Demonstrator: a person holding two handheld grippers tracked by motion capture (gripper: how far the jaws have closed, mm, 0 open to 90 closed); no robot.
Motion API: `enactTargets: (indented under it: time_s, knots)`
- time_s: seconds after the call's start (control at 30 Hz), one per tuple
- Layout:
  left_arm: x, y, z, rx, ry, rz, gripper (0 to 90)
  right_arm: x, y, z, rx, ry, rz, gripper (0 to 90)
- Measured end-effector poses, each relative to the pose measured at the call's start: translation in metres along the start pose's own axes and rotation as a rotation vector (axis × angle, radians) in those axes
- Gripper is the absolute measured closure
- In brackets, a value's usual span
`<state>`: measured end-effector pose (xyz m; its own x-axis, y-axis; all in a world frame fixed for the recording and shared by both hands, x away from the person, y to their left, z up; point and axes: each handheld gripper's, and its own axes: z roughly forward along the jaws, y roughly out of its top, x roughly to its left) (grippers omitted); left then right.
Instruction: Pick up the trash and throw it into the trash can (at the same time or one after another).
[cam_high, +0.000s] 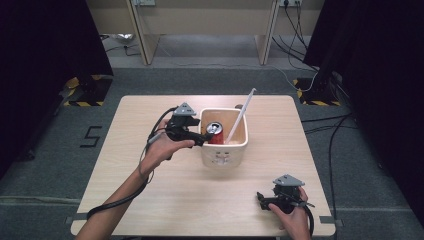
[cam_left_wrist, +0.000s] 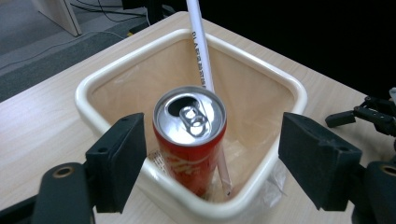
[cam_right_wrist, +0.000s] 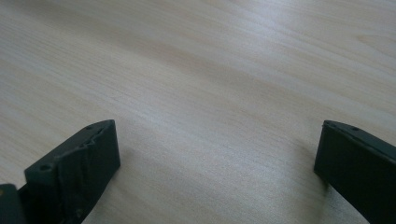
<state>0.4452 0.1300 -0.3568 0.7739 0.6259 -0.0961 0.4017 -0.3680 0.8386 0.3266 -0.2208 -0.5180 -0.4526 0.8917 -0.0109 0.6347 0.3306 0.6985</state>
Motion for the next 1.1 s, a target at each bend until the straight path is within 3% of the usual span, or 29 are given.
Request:
enactTargets:
  time_s: [0.13,0.33,1.1]
  knots:
    - [0.005,-0.012,-0.012,-0.027,-0.001,-0.016,22.1,0.000,0.000,0.000,0.000,0.000,0.000,0.2]
    - [0.011,-0.035,-0.023,-0.043,0.031,-0.024,21.2,0.000,0.000,0.000,0.000,0.000,0.000,0.2]
    - [0.020,-0.102,-0.026,-0.033,0.075,-0.039,21.2,0.000,0.000,0.000,0.001,0.000,0.001,0.2]
